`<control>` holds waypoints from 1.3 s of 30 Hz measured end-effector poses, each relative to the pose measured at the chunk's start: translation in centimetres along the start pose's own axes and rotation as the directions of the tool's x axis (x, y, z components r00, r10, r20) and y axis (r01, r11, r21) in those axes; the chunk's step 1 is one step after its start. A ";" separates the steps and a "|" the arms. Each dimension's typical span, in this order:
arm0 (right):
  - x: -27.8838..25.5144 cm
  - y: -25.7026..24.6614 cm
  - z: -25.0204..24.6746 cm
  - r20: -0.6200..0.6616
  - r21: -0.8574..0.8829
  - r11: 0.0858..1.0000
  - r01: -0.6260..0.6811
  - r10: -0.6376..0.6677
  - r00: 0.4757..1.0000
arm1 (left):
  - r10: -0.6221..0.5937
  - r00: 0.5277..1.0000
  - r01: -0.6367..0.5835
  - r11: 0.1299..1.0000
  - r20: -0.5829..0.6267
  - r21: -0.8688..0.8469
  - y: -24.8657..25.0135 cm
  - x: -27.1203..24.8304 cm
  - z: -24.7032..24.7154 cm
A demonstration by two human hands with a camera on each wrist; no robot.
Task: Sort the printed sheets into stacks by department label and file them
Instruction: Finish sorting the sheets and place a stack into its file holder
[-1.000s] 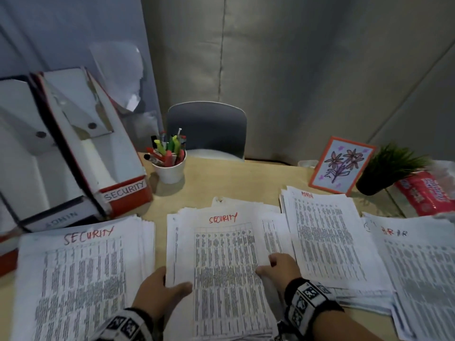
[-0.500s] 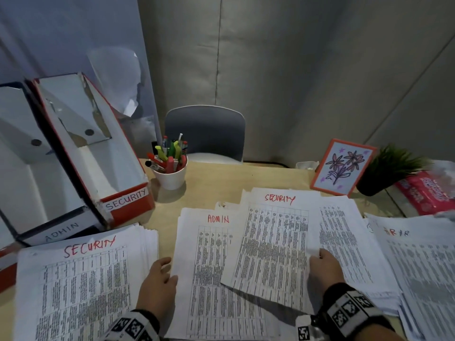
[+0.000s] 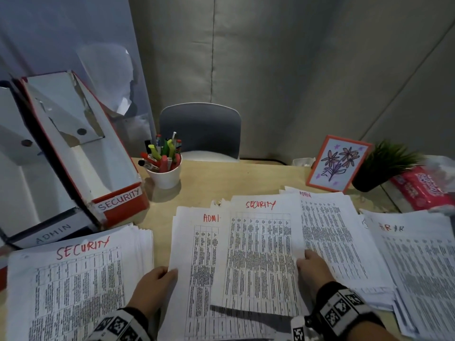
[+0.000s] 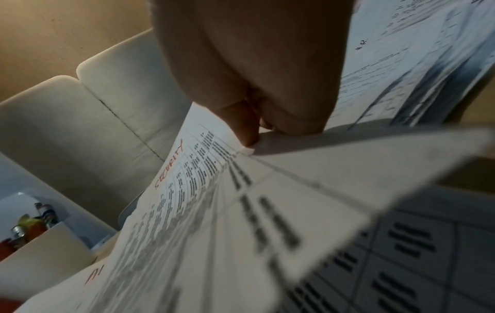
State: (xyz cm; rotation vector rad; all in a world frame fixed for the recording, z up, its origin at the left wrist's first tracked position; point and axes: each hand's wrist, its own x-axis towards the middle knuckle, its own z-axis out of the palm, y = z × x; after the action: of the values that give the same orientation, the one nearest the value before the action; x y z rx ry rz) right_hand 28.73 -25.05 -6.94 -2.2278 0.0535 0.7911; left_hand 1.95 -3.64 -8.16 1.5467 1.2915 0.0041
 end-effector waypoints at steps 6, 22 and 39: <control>-0.3 -0.3 0.1 0.080 0.042 0.999 -0.024 0.020 0.997 | 0.041 0.998 -0.049 0.974 -0.039 -0.219 1.0 -1.0 0.6; -1.9 -2.2 3.7 0.337 -0.240 0.945 0.222 -0.133 0.932 | 0.134 0.990 -0.131 0.989 -0.042 0.073 0.5 -2.6 -1.0; -3.0 -4.5 4.7 0.299 -0.522 0.804 0.284 -0.139 0.944 | -0.317 0.744 0.326 0.941 -0.588 -0.095 -11.1 -7.4 -13.8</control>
State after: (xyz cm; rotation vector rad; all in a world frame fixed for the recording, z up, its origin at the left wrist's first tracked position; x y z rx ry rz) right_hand 25.12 -19.29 -4.80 -2.5888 -0.6233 1.0495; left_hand -16.98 -1.06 -5.68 1.3531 2.0592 0.2874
